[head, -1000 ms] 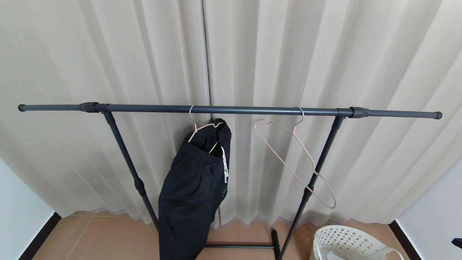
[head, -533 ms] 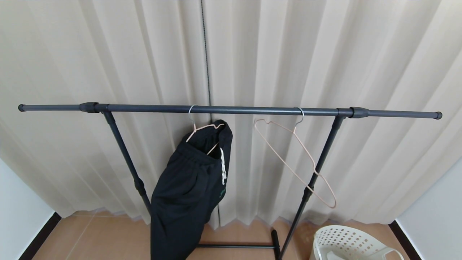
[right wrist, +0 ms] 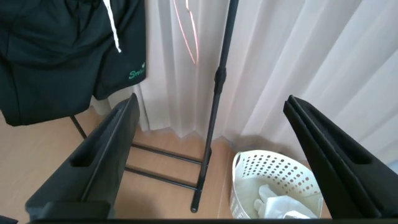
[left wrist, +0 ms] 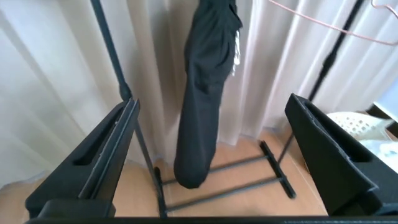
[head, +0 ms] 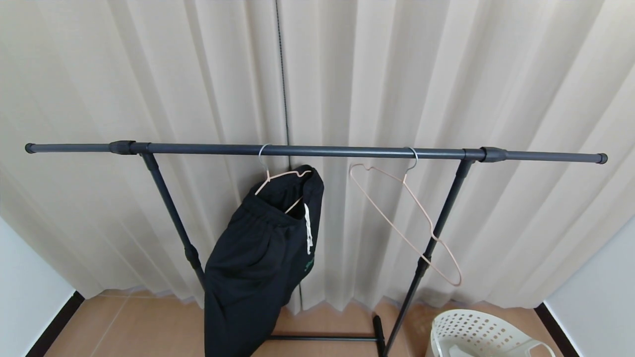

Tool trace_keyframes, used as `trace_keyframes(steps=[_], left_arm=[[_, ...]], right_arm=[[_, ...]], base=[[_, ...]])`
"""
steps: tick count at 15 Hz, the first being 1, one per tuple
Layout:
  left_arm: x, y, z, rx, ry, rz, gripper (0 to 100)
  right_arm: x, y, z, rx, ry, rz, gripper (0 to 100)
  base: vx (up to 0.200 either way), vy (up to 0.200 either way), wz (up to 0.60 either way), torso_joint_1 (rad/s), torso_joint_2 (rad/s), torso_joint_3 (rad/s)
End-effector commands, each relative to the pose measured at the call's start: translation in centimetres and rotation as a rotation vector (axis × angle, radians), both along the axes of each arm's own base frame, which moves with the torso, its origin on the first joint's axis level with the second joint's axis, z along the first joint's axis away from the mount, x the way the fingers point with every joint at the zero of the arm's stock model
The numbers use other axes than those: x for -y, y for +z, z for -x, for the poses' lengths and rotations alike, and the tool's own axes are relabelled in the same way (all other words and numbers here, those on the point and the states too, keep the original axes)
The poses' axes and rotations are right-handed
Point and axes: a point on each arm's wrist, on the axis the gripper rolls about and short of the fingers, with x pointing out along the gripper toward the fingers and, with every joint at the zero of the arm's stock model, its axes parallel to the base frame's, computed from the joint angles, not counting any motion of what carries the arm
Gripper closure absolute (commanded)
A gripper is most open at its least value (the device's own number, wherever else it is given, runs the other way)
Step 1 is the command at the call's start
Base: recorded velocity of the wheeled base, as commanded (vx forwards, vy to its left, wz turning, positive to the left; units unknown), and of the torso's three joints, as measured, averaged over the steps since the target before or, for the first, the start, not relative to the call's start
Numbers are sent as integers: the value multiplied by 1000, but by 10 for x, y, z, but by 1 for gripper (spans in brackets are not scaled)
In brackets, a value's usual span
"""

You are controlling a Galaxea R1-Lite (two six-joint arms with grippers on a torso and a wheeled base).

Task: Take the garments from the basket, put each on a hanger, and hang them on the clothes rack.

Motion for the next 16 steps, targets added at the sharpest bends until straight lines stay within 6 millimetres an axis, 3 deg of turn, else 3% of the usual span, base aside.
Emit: trace_keyframes(steps=[1, 3, 16], left_arm=[[0, -1, 4, 54, 72, 3, 0], [-4, -5, 4, 23, 247, -23, 0], [-5, -7, 4, 0, 273, 88, 0]], right_arm=[[0, 0, 0, 6, -38, 2, 0], [-2, -2, 7, 95, -89, 3, 0], [-1, -2, 7, 91, -98, -13, 0]], base=[[0, 0, 0, 0, 0, 0], [0, 0, 0, 0, 0, 0], [0, 0, 0, -7, 16, 9]])
